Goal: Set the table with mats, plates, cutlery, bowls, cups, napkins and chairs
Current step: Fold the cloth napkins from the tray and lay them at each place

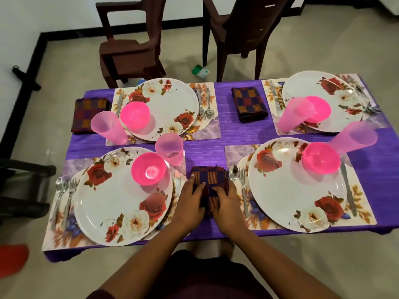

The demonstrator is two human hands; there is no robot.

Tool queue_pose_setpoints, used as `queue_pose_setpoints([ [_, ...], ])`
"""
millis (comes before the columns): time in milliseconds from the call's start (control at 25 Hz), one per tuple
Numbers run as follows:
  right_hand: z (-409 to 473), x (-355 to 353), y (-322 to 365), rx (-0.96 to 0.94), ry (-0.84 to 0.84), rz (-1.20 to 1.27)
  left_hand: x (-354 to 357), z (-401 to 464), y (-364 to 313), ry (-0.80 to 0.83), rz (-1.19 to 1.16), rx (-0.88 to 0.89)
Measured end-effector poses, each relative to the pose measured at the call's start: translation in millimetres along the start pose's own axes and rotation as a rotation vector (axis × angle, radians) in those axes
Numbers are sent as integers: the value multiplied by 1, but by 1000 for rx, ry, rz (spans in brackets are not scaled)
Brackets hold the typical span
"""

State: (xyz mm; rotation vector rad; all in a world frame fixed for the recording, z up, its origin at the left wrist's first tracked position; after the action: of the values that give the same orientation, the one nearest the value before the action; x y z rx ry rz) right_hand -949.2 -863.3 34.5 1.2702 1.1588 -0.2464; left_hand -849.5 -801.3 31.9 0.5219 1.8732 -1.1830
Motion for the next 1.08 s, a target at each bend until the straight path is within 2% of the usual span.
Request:
queue_pose_setpoints([
  [160,0,5,1,-74,29,-195,12,7,-2,94,222,48],
  [360,12,17,-4,-187,166,-402,23,13,3,227,318,-21],
  [520,14,33,-11,-256,330,-436,28,17,9,257,328,-47],
  [720,14,28,-5,-291,365,-538,28,15,10,246,278,-24],
  [840,14,11,16,-378,229,-524,15,5,1,120,181,17],
  [960,8,-7,24,-471,73,-519,-6,-16,1,-167,114,-7],
  [1080,2,-21,14,-480,5,-501,-9,-38,5,-332,156,-78],
])
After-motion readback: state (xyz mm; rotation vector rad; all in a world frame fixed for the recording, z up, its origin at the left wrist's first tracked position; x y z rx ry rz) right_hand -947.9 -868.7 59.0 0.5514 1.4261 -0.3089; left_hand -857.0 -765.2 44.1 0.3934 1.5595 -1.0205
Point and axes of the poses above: each hand's wrist, its own z-axis towards the middle knuckle, its own x-axis out of the palm, y = z × x, the point moved 9 cm from there along z, towards the middle knuckle, and after that the axes turned 7 degrees about -y, right-handed, at the moved point
